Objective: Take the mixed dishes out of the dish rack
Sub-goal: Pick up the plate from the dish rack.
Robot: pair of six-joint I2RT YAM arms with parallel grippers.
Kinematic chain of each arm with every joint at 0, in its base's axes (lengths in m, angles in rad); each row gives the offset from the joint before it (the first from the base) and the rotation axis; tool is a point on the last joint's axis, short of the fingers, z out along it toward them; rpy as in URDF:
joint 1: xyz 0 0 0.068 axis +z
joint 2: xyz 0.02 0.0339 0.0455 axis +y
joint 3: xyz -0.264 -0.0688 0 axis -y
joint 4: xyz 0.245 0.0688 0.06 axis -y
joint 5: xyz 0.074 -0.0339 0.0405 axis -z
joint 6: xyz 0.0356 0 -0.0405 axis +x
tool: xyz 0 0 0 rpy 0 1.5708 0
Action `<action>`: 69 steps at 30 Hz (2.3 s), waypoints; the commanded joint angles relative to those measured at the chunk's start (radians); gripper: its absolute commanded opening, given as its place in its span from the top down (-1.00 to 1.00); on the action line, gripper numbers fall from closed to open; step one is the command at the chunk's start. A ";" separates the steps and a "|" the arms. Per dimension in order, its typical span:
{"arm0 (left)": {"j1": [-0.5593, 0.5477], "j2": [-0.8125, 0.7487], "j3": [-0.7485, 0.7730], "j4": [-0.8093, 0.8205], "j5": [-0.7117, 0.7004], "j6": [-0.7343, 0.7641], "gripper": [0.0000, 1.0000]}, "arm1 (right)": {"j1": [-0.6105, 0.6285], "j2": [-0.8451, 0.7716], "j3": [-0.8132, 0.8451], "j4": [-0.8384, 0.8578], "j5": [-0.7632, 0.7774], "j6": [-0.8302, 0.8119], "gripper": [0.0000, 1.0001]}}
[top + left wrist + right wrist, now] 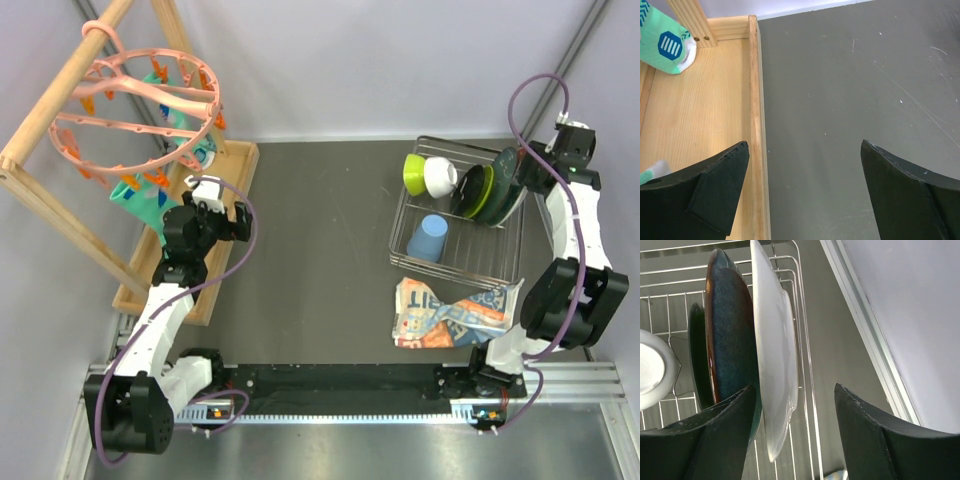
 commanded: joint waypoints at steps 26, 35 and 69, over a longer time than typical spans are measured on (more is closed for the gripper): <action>-0.001 0.009 -0.019 0.077 0.013 0.005 -0.93 | -0.011 0.103 0.011 0.089 -0.090 -0.007 -0.12; -0.001 0.010 -0.012 0.073 0.012 0.000 -0.93 | -0.011 0.114 0.012 0.097 -0.103 -0.007 -0.01; -0.001 -0.008 -0.020 0.065 0.019 -0.009 -0.92 | 0.002 0.038 0.047 0.048 0.038 -0.067 1.00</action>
